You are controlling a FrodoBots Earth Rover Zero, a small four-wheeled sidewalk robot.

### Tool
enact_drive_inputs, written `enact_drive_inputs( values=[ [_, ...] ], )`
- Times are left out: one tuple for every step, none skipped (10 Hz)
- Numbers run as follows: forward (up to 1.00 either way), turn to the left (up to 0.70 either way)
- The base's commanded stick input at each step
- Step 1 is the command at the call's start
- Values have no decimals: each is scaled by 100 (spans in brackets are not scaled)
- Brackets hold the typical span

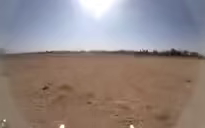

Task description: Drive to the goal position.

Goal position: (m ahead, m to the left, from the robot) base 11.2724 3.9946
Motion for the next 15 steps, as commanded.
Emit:
enact_drive_inputs(
  values=[
    [100,0],
    [100,0],
    [100,0],
    [100,0],
    [100,0],
    [100,0],
    [100,0],
    [100,0],
    [100,0],
    [100,0],
    [100,0],
    [100,1],
    [100,16],
    [100,27],
    [100,25]
  ],
)
